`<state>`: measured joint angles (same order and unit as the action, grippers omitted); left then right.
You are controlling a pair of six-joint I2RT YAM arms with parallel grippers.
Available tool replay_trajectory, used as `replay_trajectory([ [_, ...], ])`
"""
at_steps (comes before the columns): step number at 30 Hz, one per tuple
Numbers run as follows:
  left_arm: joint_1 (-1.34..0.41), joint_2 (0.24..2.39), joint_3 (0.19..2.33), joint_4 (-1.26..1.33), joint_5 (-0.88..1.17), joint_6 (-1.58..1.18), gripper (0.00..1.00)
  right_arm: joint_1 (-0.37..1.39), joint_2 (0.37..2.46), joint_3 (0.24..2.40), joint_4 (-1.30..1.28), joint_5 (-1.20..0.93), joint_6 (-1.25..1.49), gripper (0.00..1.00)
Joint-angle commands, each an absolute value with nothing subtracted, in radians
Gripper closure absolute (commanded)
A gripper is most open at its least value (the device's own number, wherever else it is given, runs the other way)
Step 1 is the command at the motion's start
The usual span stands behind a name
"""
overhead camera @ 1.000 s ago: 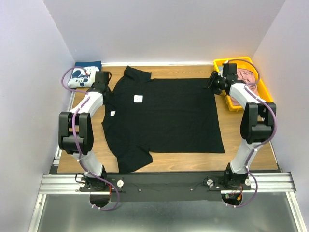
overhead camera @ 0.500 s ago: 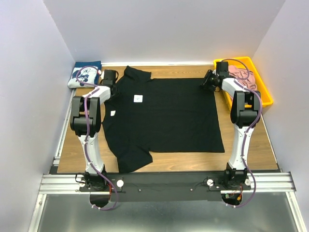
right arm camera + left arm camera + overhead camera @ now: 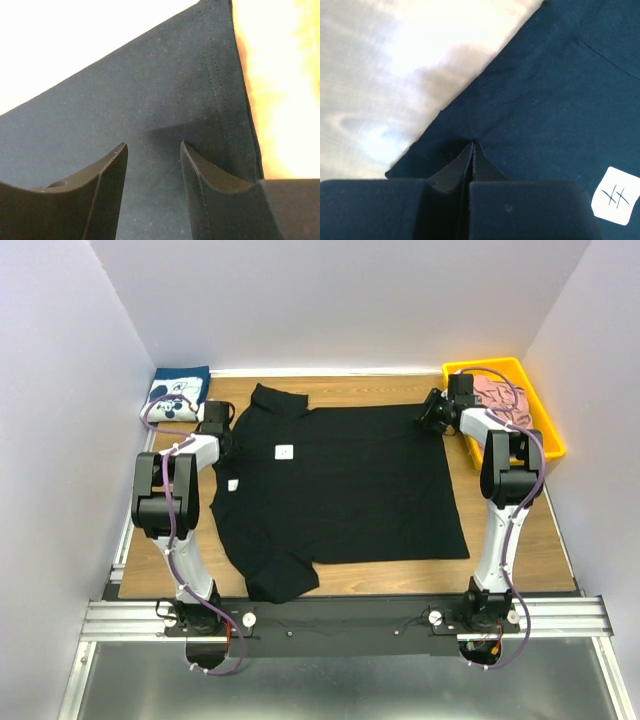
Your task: Fold and stack the t-shirts
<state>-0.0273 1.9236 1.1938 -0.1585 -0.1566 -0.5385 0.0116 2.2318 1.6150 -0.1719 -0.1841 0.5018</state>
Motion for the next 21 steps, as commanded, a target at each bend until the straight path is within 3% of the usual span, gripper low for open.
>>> replay_trajectory([
  [1, -0.014, 1.899, 1.097, -0.261, -0.167, -0.532, 0.94, 0.005, 2.224, 1.5, -0.287, -0.159, 0.511, 0.45],
  [9, -0.012, 1.737, 0.944, -0.285, -0.172, -0.535, 0.94, 0.005, 2.04, 1.195, -0.314, -0.14, 0.519, 0.44],
  [13, -0.011, 1.664, 0.907, -0.298, -0.173, -0.537, 0.91, 0.005, 1.973, 1.175, -0.328, -0.137, 0.488, 0.44],
  [17, -0.011, 1.638, 0.988, -0.284, -0.199, -0.508, 0.72, 0.005, 1.953, 1.288, -0.357, -0.16, 0.407, 0.44],
  [18, -0.011, 1.647, 1.008, -0.275, -0.199, -0.497, 0.6, 0.005, 1.957, 1.317, -0.365, -0.155, 0.396, 0.44],
  [21, -0.011, 1.721, 1.116, -0.261, -0.209, -0.447, 0.45, 0.009, 1.985, 1.437, -0.391, -0.132, 0.365, 0.44],
])
